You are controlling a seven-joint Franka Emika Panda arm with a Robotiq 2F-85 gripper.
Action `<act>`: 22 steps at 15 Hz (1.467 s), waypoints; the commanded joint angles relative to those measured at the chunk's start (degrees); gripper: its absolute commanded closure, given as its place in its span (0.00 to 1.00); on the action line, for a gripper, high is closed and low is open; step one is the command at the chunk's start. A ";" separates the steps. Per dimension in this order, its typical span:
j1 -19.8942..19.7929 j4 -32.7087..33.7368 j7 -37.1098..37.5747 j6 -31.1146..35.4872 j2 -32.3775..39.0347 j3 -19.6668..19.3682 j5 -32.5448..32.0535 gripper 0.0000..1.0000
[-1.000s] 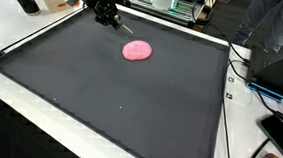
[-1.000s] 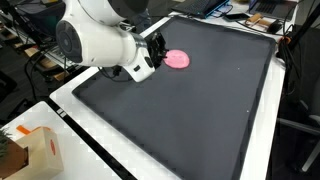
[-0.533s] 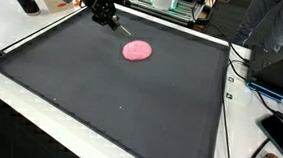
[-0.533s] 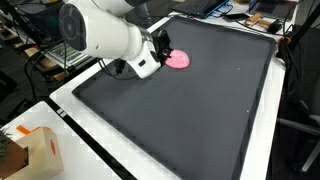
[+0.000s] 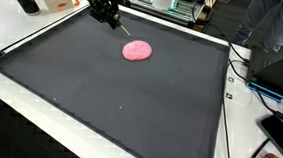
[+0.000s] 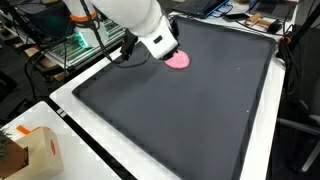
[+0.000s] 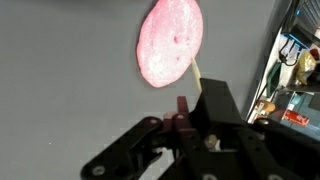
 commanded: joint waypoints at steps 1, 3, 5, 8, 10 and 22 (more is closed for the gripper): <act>2.87 -3.30 6.12 5.12 -5.54 1.61 -7.06 0.94; 4.26 -3.80 9.31 7.11 -7.45 2.92 -11.15 0.94; 5.39 -4.44 12.26 8.84 -9.12 4.30 -15.10 0.94; 6.86 -5.45 16.25 11.35 -11.22 6.20 -21.31 0.94; 7.83 -6.48 18.76 12.78 -12.59 7.36 -25.20 0.94; 13.16 -11.78 28.86 19.28 -17.77 12.41 -43.02 0.94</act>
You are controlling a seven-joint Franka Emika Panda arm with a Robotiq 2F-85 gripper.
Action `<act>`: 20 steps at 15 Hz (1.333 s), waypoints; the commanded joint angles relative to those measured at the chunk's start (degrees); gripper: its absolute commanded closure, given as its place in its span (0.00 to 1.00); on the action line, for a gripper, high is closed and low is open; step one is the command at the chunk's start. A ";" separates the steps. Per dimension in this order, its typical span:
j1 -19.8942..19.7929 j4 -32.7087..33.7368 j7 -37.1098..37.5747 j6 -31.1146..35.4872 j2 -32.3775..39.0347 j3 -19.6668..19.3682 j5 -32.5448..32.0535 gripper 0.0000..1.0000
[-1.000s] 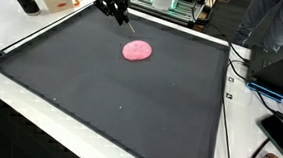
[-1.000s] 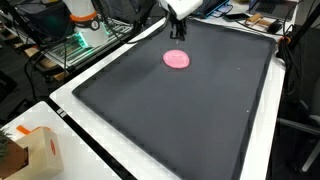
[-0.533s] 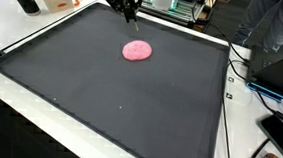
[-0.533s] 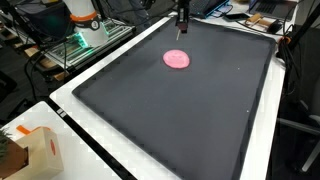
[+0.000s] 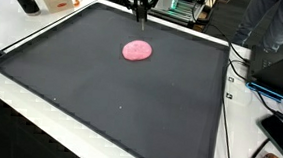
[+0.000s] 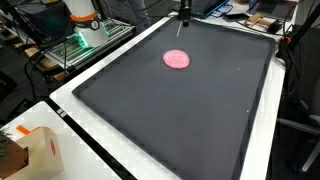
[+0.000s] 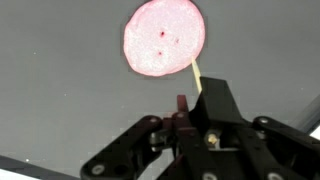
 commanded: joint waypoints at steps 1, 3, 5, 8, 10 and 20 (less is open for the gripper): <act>0.50 -0.30 0.49 0.12 -0.32 0.13 -1.08 0.94; 0.77 -0.20 0.63 0.19 -0.33 0.29 -1.21 0.75; 0.65 -0.04 0.63 0.19 -0.21 0.18 -1.21 0.75; 0.62 -0.03 0.63 0.19 -0.21 0.17 -1.21 0.75; 0.61 -0.03 0.63 0.19 -0.20 0.17 -1.21 0.75; 5.37 7.77 13.08 -13.32 5.07 3.96 -22.20 0.94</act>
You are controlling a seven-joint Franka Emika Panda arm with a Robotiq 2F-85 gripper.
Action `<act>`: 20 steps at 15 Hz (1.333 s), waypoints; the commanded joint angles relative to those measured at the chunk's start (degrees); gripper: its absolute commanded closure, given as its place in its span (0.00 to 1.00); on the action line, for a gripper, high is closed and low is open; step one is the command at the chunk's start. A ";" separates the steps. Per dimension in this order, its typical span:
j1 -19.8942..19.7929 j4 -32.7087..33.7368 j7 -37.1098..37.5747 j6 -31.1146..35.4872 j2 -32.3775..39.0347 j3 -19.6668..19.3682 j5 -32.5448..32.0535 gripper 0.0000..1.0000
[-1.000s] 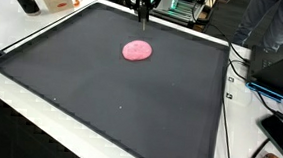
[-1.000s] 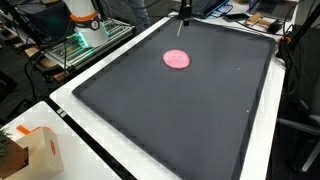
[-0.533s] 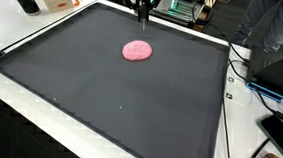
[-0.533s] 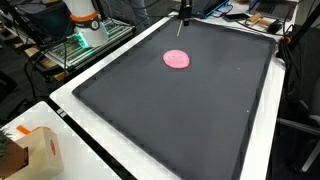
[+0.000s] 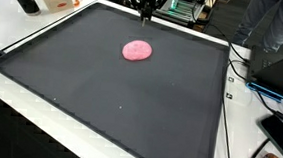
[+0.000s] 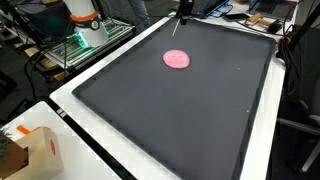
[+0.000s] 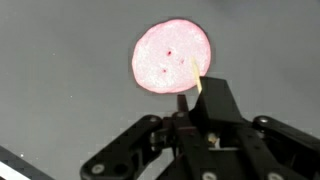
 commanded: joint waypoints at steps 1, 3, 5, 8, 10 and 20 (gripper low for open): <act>3.39 5.88 6.24 -7.93 4.71 2.24 -8.95 0.94; 5.29 8.82 7.69 -11.73 7.30 3.46 -12.03 0.94; 7.17 11.78 9.12 -14.91 10.28 4.26 -15.32 0.94; 9.95 15.76 10.92 -18.44 15.14 4.60 -20.49 0.94; 11.69 17.95 12.07 -19.92 18.14 4.41 -23.52 0.94; 16.99 27.01 18.36 -26.34 29.23 3.33 -30.87 0.94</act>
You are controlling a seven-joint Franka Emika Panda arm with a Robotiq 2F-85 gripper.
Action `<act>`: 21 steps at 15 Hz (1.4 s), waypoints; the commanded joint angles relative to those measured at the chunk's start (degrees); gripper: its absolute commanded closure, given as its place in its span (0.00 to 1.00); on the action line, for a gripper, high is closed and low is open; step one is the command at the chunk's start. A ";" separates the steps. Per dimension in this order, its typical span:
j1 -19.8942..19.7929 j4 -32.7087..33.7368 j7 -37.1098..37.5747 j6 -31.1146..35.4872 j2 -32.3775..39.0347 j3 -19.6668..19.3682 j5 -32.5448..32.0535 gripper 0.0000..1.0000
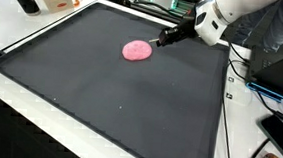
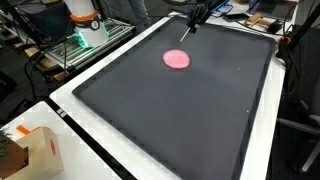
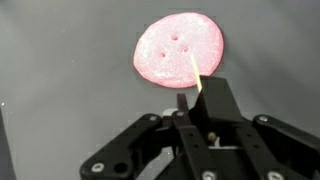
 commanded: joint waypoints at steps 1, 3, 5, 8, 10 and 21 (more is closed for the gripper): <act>1.92 4.04 3.21 -3.28 3.78 -0.90 -1.59 0.94; 2.44 5.18 4.57 -4.05 5.02 -1.22 -1.56 0.94; 2.87 6.05 6.13 -4.46 5.91 -1.55 -1.44 0.94; 3.55 7.21 8.57 -5.45 7.13 -2.06 -1.44 0.94; 3.83 7.82 9.55 -6.11 7.70 -2.23 -1.36 0.94; 1.52 7.01 11.02 -5.31 5.55 -2.76 0.69 0.94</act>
